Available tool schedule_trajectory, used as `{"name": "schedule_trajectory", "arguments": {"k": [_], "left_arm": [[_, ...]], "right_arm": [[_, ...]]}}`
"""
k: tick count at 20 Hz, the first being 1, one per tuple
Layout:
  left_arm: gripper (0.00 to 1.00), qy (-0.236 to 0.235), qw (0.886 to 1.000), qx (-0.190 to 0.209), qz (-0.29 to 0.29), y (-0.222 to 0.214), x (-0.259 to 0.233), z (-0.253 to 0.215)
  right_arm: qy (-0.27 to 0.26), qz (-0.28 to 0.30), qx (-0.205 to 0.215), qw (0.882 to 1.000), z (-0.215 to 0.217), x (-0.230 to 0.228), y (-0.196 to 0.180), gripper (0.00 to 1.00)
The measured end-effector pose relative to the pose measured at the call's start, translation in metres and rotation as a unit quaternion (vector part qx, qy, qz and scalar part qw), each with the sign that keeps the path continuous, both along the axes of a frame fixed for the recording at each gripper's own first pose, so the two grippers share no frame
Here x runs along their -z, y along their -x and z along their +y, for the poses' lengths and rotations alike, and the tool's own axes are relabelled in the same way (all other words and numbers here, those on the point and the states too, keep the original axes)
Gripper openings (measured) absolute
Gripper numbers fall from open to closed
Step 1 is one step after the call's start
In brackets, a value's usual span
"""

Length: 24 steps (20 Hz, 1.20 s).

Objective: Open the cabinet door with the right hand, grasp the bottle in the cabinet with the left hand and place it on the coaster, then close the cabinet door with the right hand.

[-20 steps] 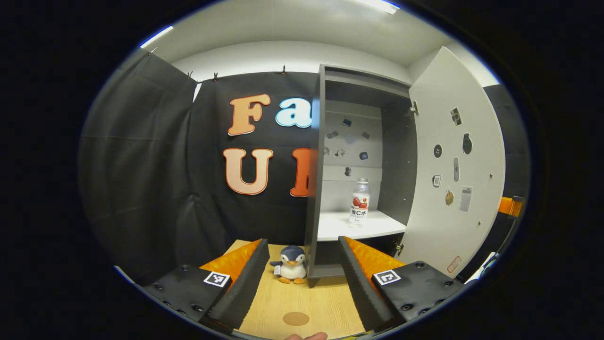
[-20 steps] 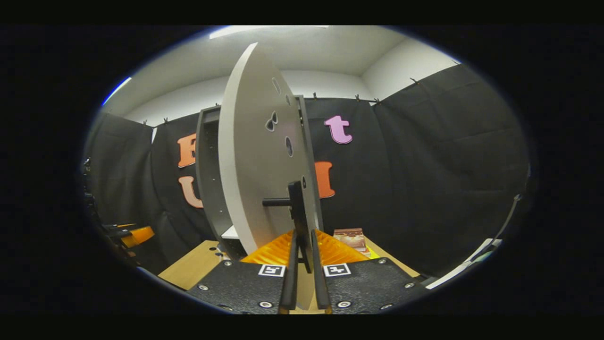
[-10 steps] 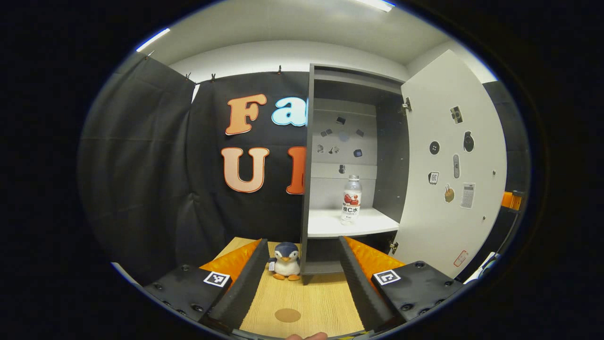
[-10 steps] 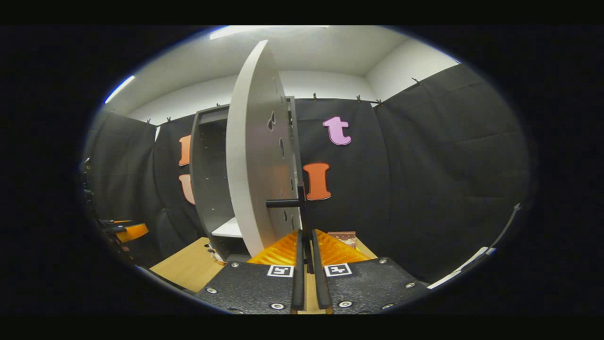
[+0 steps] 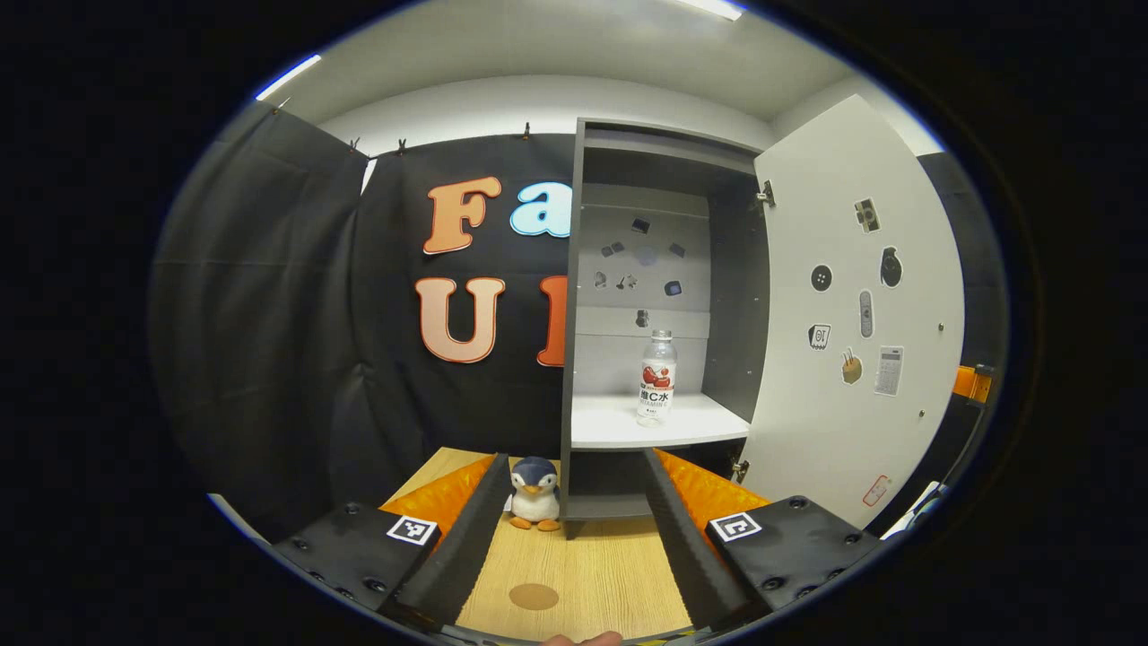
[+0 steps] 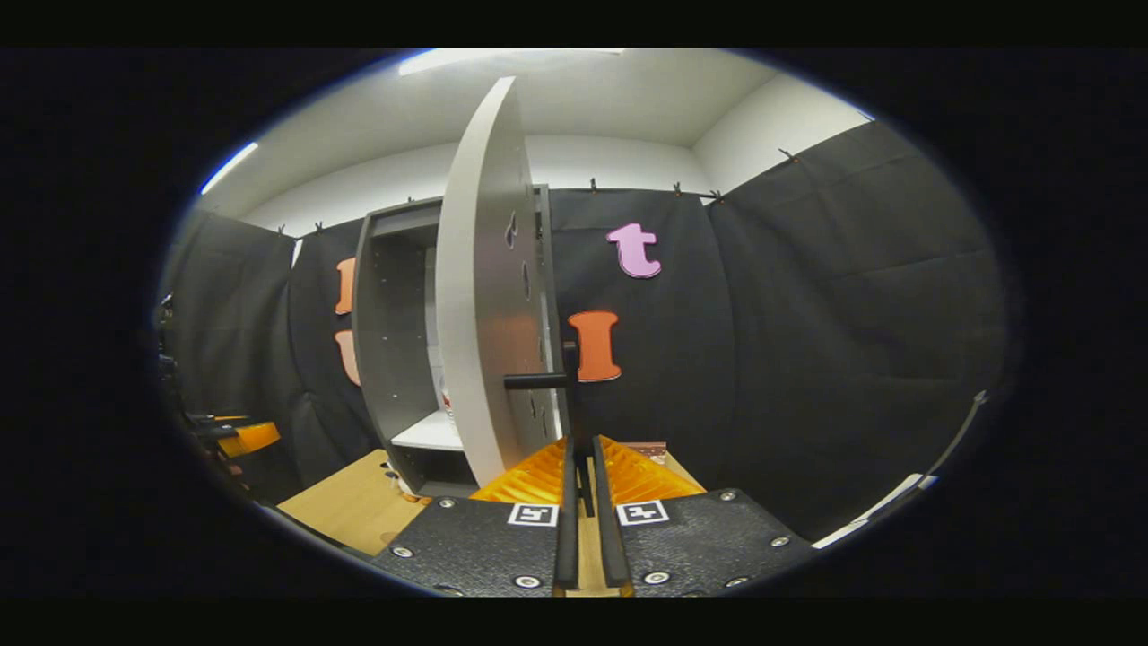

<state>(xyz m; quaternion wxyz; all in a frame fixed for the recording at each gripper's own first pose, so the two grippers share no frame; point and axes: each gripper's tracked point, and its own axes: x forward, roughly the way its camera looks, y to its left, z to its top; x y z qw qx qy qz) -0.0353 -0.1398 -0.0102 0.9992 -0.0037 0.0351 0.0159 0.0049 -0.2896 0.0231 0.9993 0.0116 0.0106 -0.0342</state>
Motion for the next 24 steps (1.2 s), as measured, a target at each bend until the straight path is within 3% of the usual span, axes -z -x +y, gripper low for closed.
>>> {"name": "schedule_trajectory", "arguments": {"k": [1,12,15,17,21,24], "left_arm": [[0.96,0.0,1.0,0.002,-0.002,0.0,-0.002,-0.003],[0.96,0.006,1.0,-0.005,-0.001,0.002,-0.001,0.0],[0.96,0.007,1.0,-0.003,-0.001,0.003,0.0,-0.001],[0.95,0.008,1.0,0.002,-0.002,0.002,0.0,-0.005],[0.96,0.003,1.0,0.004,-0.009,-0.003,-0.004,-0.008],[0.96,0.006,1.0,0.018,-0.022,-0.019,-0.01,-0.017]], "right_arm": [[0.004,0.001,0.0,1.0,0.0,0.0,-0.001,0.0],[0.008,-0.013,0.01,1.0,0.006,-0.006,0.025,0.21],[0.006,-0.013,0.012,1.0,0.005,-0.008,0.041,0.21],[0.004,-0.019,0.012,1.0,0.01,-0.011,0.051,0.1],[0.002,-0.019,0.001,1.0,0.028,-0.012,0.063,0.1],[0.005,-0.019,0.0,1.0,0.042,-0.012,0.07,0.16]]}}
